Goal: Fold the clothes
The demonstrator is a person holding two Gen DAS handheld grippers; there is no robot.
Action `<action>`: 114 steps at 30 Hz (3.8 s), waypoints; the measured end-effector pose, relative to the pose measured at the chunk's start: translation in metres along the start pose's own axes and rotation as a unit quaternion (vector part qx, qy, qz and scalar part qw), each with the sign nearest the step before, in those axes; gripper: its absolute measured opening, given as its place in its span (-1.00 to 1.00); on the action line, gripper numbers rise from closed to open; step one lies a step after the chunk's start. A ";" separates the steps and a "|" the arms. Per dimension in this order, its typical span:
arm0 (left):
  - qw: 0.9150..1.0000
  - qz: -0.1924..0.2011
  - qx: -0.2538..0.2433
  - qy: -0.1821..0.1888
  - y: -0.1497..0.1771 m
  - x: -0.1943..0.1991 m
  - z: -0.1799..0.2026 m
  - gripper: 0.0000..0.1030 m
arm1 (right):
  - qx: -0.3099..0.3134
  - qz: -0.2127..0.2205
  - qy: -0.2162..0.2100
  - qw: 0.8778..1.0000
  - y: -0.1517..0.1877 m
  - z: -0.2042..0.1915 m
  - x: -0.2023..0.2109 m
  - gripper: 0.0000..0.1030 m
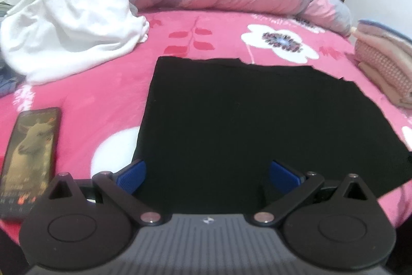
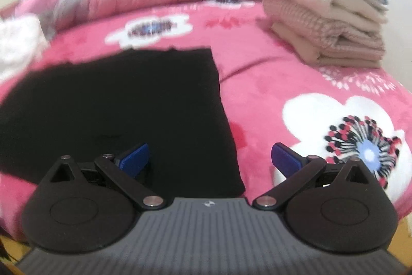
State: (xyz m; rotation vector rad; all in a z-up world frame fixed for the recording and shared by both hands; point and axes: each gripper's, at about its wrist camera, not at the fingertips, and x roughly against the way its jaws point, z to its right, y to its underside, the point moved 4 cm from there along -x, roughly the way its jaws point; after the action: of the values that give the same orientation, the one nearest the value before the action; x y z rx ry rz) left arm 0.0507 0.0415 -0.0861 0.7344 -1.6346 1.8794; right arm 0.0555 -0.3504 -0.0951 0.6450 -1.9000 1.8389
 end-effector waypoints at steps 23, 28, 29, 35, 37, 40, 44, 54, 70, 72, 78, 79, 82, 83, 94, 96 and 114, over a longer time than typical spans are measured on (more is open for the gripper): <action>0.994 0.050 0.095 0.033 0.061 0.045 -0.031 1.00 | 0.022 0.115 -0.229 0.966 -0.044 -0.131 0.057 0.98; 0.992 0.047 0.104 0.045 0.062 0.038 -0.039 1.00 | 0.072 0.087 -0.248 0.962 -0.044 -0.170 0.045 0.98; 0.992 0.051 0.109 0.048 0.063 0.039 -0.041 1.00 | 0.082 0.084 -0.250 0.961 -0.044 -0.178 0.042 0.98; 0.988 0.064 0.128 0.051 0.059 0.038 -0.055 0.99 | 0.132 0.069 -0.238 0.960 -0.044 -0.222 0.025 0.98; 0.987 0.063 0.136 0.057 0.060 0.036 -0.059 0.88 | 0.141 0.060 -0.240 0.959 -0.044 -0.234 0.019 0.98; 0.986 0.067 0.143 0.060 0.061 0.036 -0.064 0.71 | 0.141 0.049 -0.255 0.955 -0.045 -0.245 0.014 0.98; 0.983 0.074 0.154 0.066 0.060 0.036 -0.072 0.44 | 0.132 0.036 -0.273 0.952 -0.046 -0.255 0.009 0.98; 0.980 0.056 0.181 0.066 0.059 0.030 -0.087 -0.06 | 0.114 0.010 -0.296 0.948 -0.044 -0.264 -0.004 0.98; 0.987 0.078 0.138 0.042 0.054 0.019 -0.074 -0.06 | 0.104 0.000 -0.304 0.947 -0.055 -0.272 -0.016 0.98; 0.987 0.081 0.135 0.037 0.055 0.020 -0.074 -0.16 | 0.102 -0.003 -0.302 0.948 -0.057 -0.275 -0.019 0.98; 0.988 0.098 0.116 0.024 0.053 0.022 -0.075 -0.80 | 0.123 -0.027 -0.259 0.958 -0.067 -0.291 -0.037 0.96; 0.988 0.101 0.115 0.026 0.052 0.022 -0.075 -0.82 | 0.127 -0.029 -0.260 0.957 -0.070 -0.295 -0.040 0.96; 0.989 0.112 0.096 0.028 0.050 0.024 -0.071 -0.84 | 0.137 -0.042 -0.277 0.950 -0.082 -0.309 -0.049 0.96; 0.989 0.117 0.089 0.029 0.049 0.025 -0.069 -0.84 | 0.138 -0.052 -0.285 0.947 -0.085 -0.315 -0.054 0.93; 0.980 0.177 0.035 0.089 0.043 0.036 -0.053 -0.84 | 0.174 -0.175 -0.287 0.926 -0.096 -0.386 -0.130 0.39; 0.978 0.182 0.033 0.101 0.041 0.037 -0.051 -0.84 | 0.192 -0.177 -0.281 0.923 -0.095 -0.398 -0.136 0.39; 0.972 0.182 0.021 0.146 0.045 0.037 -0.043 -0.84 | 0.290 -0.215 -0.231 0.904 -0.082 -0.419 -0.152 0.37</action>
State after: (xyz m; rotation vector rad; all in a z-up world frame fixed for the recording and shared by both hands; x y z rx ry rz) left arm -0.0101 0.0803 -0.0964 0.1620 -1.6215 2.1579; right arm 0.2172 0.0723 -0.1022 1.6766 -1.2485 2.0537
